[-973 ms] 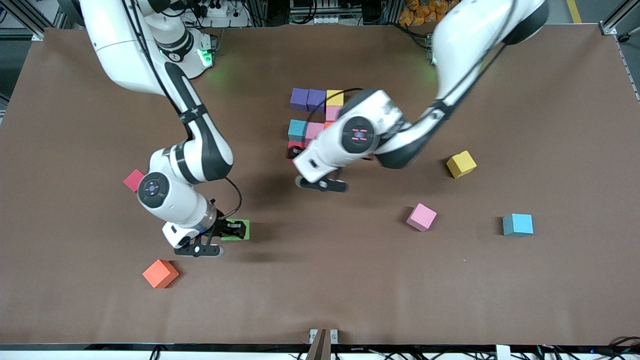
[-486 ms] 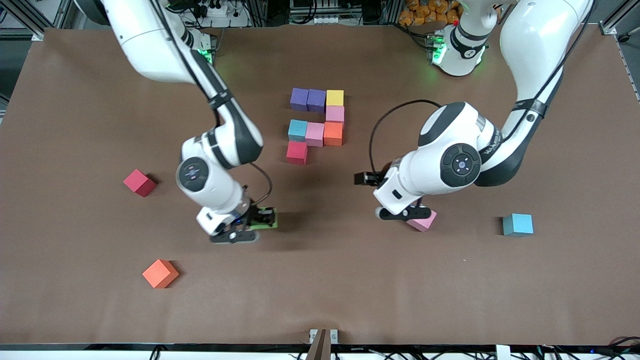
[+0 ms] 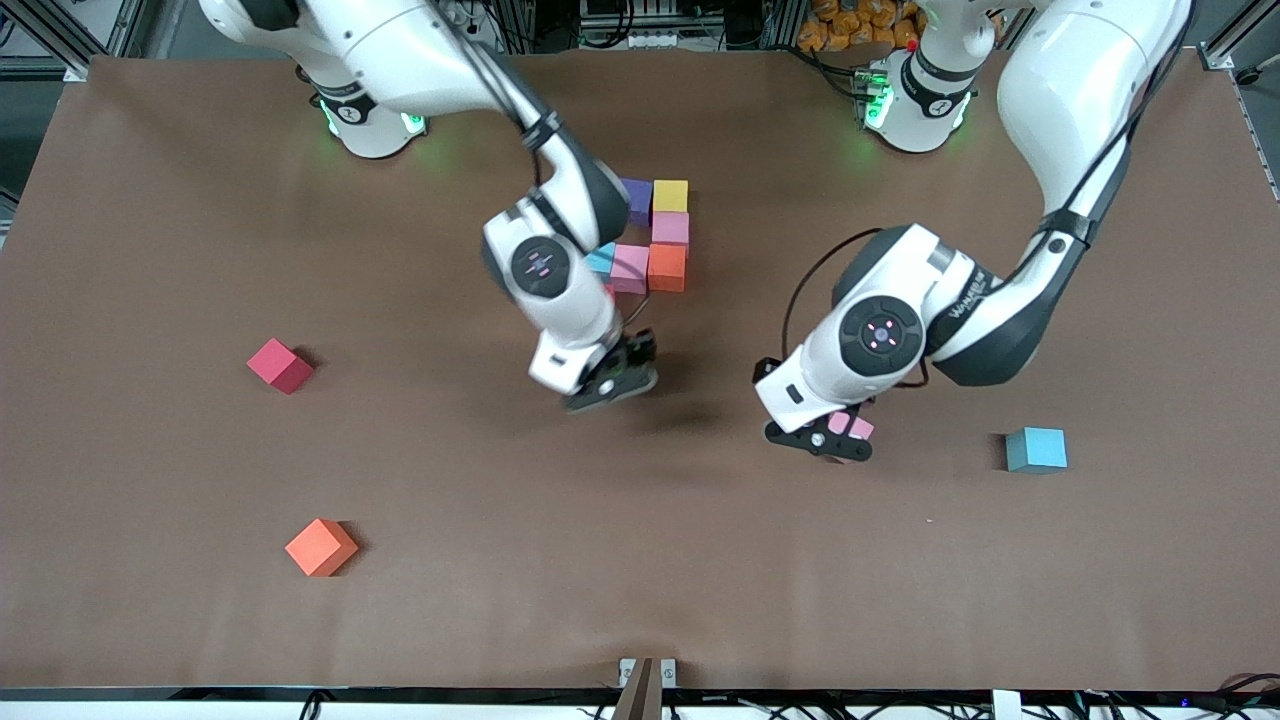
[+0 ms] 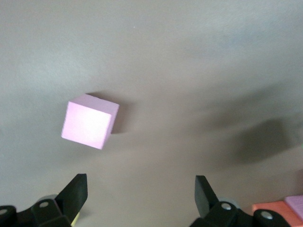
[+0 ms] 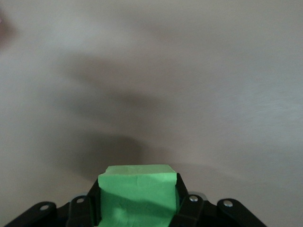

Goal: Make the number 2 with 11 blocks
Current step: 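Carry the green block to the group while the left gripper reaches pink, then lower the green block beside the group while the left gripper grasps pink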

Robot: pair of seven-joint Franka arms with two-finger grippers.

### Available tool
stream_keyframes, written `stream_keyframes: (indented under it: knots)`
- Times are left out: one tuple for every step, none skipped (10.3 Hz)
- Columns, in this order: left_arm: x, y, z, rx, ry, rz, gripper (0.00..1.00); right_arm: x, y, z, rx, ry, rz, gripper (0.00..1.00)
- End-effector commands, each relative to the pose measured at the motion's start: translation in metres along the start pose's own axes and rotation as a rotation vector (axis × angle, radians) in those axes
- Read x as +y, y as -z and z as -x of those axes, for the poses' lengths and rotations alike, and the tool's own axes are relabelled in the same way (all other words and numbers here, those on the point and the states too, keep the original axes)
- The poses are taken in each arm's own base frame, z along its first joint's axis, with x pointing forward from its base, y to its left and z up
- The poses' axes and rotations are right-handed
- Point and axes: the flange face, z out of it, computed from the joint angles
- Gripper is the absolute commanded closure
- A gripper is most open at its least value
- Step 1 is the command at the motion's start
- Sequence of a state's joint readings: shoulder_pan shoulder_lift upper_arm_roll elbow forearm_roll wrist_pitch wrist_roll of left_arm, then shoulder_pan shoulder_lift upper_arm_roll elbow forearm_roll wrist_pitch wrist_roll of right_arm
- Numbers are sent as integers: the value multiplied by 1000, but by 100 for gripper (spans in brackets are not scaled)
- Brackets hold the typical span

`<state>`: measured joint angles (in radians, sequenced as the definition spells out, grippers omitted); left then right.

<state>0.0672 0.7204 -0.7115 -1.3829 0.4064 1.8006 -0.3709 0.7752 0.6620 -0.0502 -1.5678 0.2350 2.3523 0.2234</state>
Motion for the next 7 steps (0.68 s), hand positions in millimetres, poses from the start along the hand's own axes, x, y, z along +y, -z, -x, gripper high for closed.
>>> stream_keyframes:
  knots:
    - [-29,-20,-3,42,-131,7,0,-21,-3,23,-21,123,-1,66]
    - [-40,-28,-3,53,-170,15,0,-26,-5,28,-30,171,0,66]
    - [-48,-34,-4,65,-224,15,0,-23,-5,30,-38,279,1,66]
    - [-59,-40,-6,67,-272,6,0,-18,-2,32,-41,331,1,66]
    - [-61,-47,-8,61,-310,10,0,-3,4,31,-40,308,3,66]
    - [-63,-50,-8,61,-321,12,0,13,7,25,-32,283,5,70]
    - [-62,-54,-9,56,-322,16,0,33,10,16,-21,259,9,72]
